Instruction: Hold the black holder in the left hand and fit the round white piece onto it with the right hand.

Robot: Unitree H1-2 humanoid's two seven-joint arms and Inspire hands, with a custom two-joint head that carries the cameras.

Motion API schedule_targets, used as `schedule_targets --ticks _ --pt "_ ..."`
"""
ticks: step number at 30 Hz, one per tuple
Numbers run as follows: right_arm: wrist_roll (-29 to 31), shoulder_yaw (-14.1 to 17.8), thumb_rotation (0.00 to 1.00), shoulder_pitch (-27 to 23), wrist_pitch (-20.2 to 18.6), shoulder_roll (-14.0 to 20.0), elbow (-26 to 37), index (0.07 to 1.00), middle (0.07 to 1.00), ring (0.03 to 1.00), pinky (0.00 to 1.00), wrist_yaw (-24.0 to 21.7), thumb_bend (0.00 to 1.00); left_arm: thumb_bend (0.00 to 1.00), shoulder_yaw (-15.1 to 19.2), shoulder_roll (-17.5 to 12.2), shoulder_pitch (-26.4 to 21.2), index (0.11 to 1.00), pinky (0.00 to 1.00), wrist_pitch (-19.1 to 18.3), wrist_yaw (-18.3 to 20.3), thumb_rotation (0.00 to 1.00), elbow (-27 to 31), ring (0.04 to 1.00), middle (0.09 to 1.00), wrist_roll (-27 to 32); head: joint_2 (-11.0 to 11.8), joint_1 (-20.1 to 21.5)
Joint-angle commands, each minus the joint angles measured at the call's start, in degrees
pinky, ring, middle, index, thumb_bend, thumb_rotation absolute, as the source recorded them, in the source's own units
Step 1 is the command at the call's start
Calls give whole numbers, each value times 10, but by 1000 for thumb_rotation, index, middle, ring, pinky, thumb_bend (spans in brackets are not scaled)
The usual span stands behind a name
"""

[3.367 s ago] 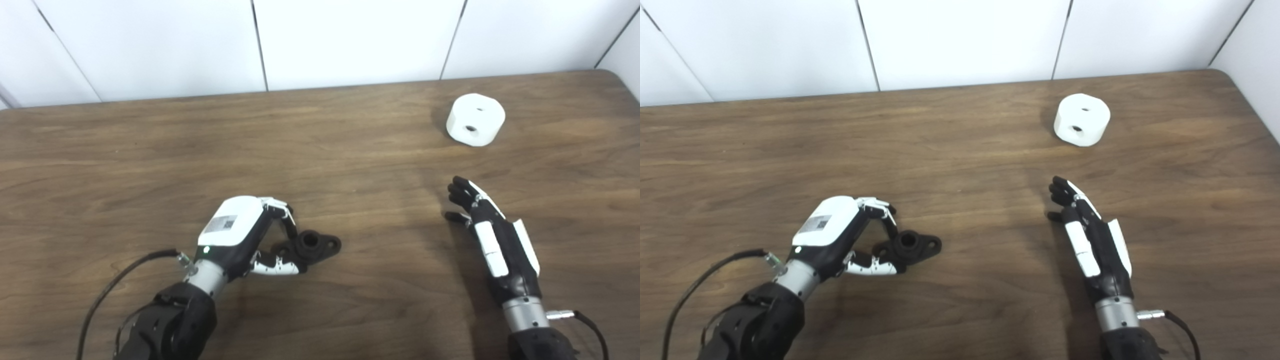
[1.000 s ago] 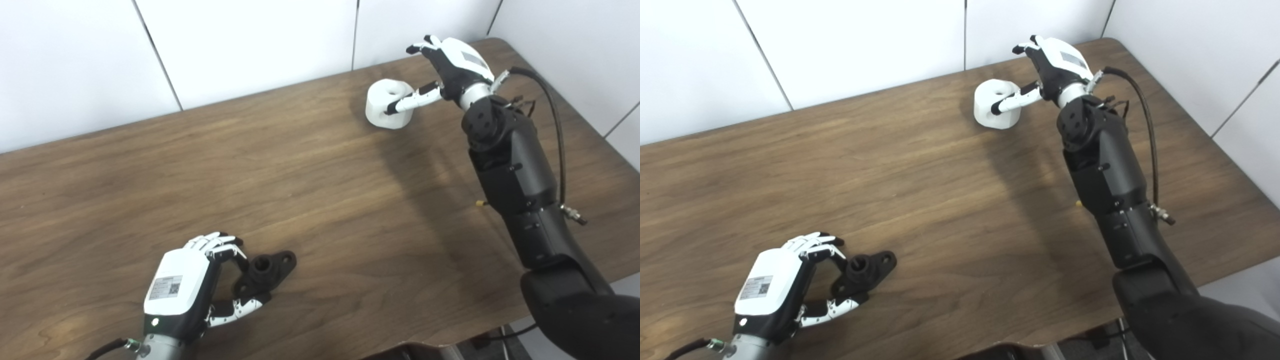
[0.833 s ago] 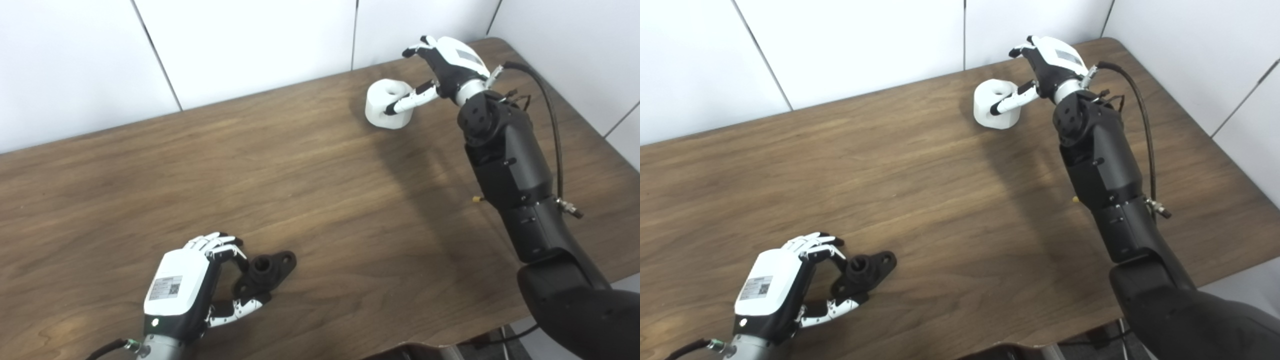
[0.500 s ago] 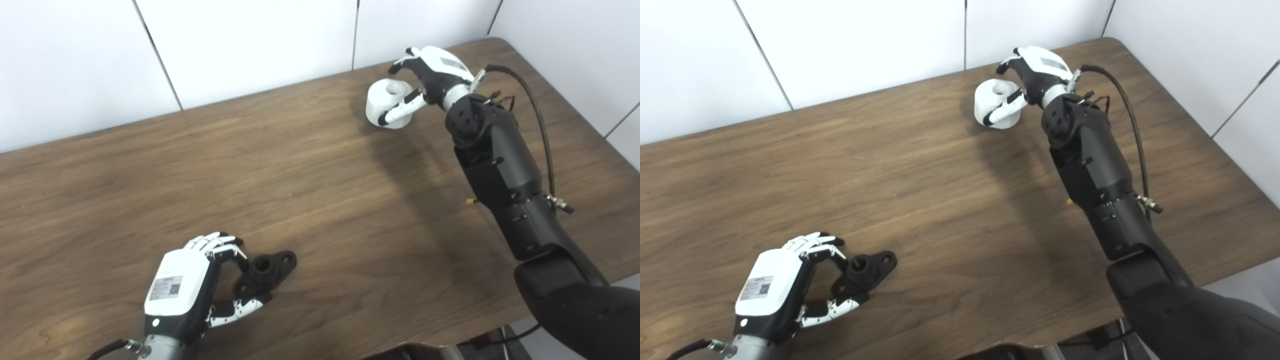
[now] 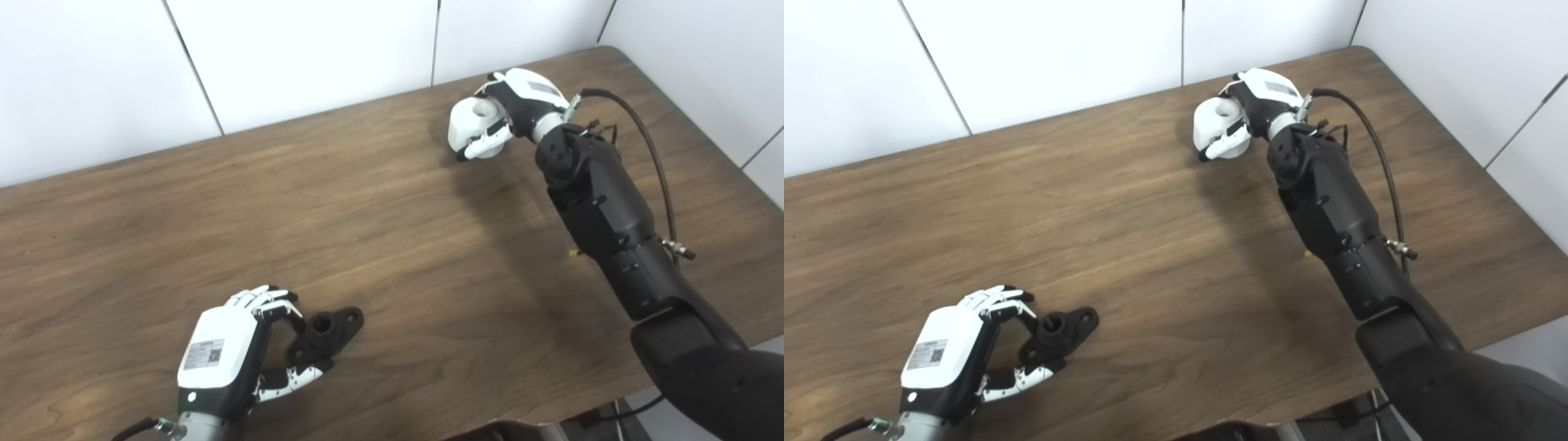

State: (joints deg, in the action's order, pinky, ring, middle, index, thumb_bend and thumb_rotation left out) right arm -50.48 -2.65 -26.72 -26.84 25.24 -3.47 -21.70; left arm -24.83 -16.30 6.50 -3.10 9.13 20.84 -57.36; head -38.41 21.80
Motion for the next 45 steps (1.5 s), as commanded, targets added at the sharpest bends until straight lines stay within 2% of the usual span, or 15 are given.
schedule_targets --ticks 1,10,19,30,45 --pt "8 3 358 -15 4 20 10 738 964 986 848 22 883 520 -7 -9 23 487 830 -11 37 48 -10 830 751 -22 -1 1" --pt "20 3 332 -14 0 18 15 719 956 983 833 40 854 520 -3 -11 25 487 826 -13 43 50 -7 829 751 -25 10 10" --pt "29 -6 316 -16 2 22 19 672 932 964 822 54 861 520 2 -16 27 487 830 -6 44 49 -1 830 753 -16 -2 15" --pt "37 -14 274 -14 1 27 20 606 895 951 813 60 815 520 5 -14 30 487 830 -9 49 48 4 831 752 -16 -7 13" --pt "48 -21 248 -13 5 39 17 596 882 943 798 58 813 520 9 -9 29 488 833 -13 65 49 12 834 755 -22 -10 12"
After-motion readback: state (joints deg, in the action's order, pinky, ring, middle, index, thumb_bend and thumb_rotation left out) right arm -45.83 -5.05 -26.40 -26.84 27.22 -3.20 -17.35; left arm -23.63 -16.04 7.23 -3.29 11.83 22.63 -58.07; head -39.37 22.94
